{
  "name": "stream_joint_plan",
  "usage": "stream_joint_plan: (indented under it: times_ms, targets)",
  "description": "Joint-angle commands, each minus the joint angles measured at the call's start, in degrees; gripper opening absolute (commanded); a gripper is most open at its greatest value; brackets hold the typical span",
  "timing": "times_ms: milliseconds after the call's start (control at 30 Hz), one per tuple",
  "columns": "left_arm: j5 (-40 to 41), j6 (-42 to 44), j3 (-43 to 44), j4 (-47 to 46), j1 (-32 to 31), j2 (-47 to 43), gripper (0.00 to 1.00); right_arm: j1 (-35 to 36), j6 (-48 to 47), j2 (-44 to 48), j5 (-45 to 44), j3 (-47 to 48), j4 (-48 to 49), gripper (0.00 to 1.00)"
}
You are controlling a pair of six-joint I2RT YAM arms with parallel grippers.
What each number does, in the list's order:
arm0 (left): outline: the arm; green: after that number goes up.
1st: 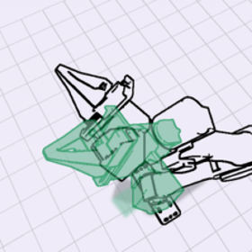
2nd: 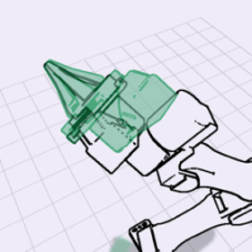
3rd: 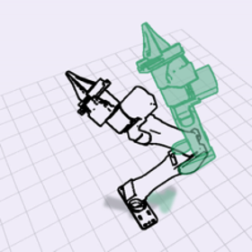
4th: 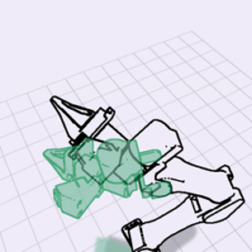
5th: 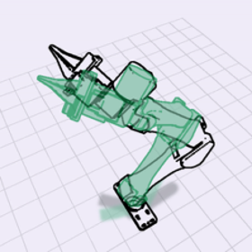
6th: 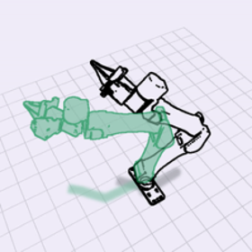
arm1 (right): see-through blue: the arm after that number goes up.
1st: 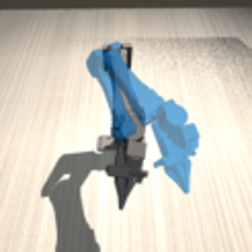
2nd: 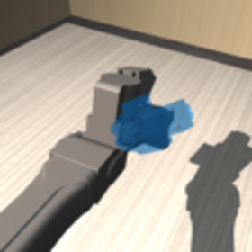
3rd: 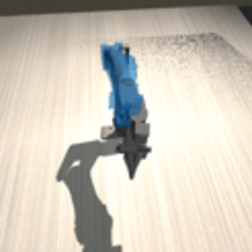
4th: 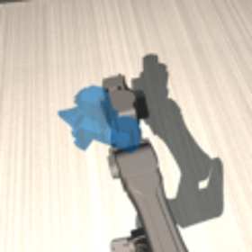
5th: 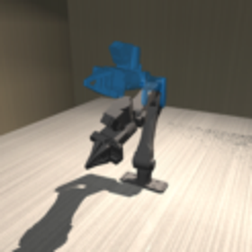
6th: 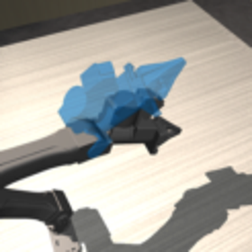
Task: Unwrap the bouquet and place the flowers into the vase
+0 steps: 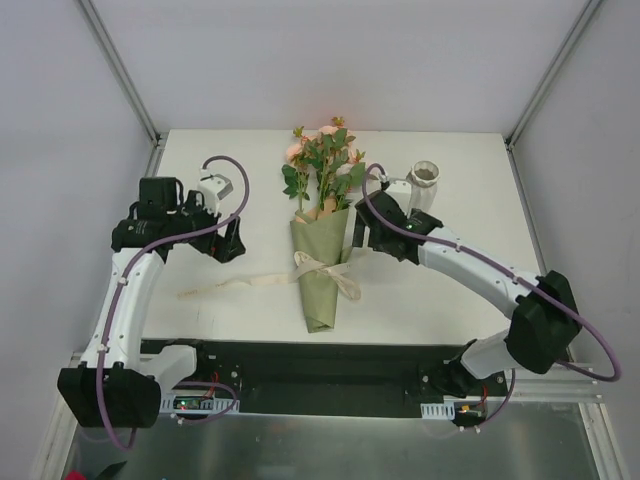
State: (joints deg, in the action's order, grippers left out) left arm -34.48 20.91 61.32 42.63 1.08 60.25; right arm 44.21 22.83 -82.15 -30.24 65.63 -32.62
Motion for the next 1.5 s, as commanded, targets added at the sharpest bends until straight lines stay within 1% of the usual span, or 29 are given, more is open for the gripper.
stream_joint_plan:
  times_ms: [0,67,100,167,267,433,567,633,767,833,1000,1033,1100,1133,1200,1233,1300,1333,1400,1433,1467]
  targets:
    - [1.25,6.06,-1.55,1.23,-5.02,2.49,0.99,-2.8,10.21,-5.11,3.6,0.12,0.63,0.97]
    - [3.97,7.13,-2.25,0.35,-7.14,3.99,0.99,-3.25,13.19,-6.09,5.62,-1.2,1.24,0.97]
    - [4.59,7.91,-3.04,0.09,-9.06,5.65,0.99,-3.34,14.08,-6.27,6.41,-1.98,3.25,0.97]
    - [6.34,8.45,-3.66,-1.14,-10.74,8.64,0.99,-3.51,16.18,-6.01,8.26,-4.52,6.41,0.98]
    - [8.02,8.89,-4.01,-3.07,-14.78,11.64,0.99,-3.95,20.49,-6.0,10.28,-6.99,8.97,0.99]
    - [8.99,8.71,-4.01,-6.85,-21.72,16.39,0.99,-4.39,25.85,-7.58,14.15,-7.97,11.44,0.94]
    - [10.13,8.89,-4.45,-9.67,-25.59,19.64,0.99,-4.74,29.81,-10.13,16.43,-7.36,12.75,0.9]
    - [11.27,9.5,-4.72,-10.64,-26.65,22.1,0.99,-4.92,31.04,-11.8,17.75,-6.74,13.2,0.89]
    - [11.01,11.0,-5.77,-13.27,-27.62,25.35,0.98,-4.92,33.94,-14.52,18.55,-5.86,13.28,0.84]
    - [12.06,11.44,-6.47,-15.28,-28.41,26.06,0.98,-4.92,34.73,-14.88,18.55,-6.03,13.46,0.83]
    - [12.86,12.49,-9.02,-20.91,-30.0,27.55,0.99,-5.01,35.97,-16.11,18.55,-5.68,13.64,0.75]
    - [13.12,12.67,-9.37,-23.1,-30.35,27.73,0.99,-5.01,35.97,-16.37,18.55,-5.42,13.64,0.7]
    - [13.21,12.67,-9.99,-24.52,-30.61,28.52,0.97,-5.01,36.23,-16.55,18.02,-4.89,12.94,0.64]
    - [13.21,12.58,-10.08,-25.22,-31.14,28.69,0.97,-4.92,36.41,-16.46,17.76,-4.89,12.76,0.54]
    - [13.82,13.11,-10.69,-26.89,-31.84,29.22,0.97,-5.01,36.85,-15.85,17.41,-5.5,12.76,0.44]
    - [14.43,13.46,-11.04,-27.6,-32.54,29.31,0.96,-5.01,37.28,-15.59,16.88,-5.77,12.67,0.33]
    - [15.66,13.72,-11.84,-29.61,-33.07,29.58,0.96,-4.92,37.55,-14.8,16.18,-6.3,12.49,0.26]
    - [15.5,13.64,-11.92,-29.97,-33.16,29.66,0.95,-4.92,37.9,-14.62,16.0,-6.47,12.32,0.19]
    - [14.88,13.37,-12.01,-30.76,-33.42,29.84,0.94,-5.01,37.99,-13.83,15.83,-7.0,12.14,0.15]
    - [14.79,13.37,-12.01,-30.94,-33.6,29.93,0.94,-5.01,38.08,-13.74,15.83,-7.09,12.23,0.09]
    - [14.79,13.46,-11.93,-31.2,-33.95,30.28,0.9,-5.01,38.08,-13.39,15.65,-7.18,11.88,0.06]
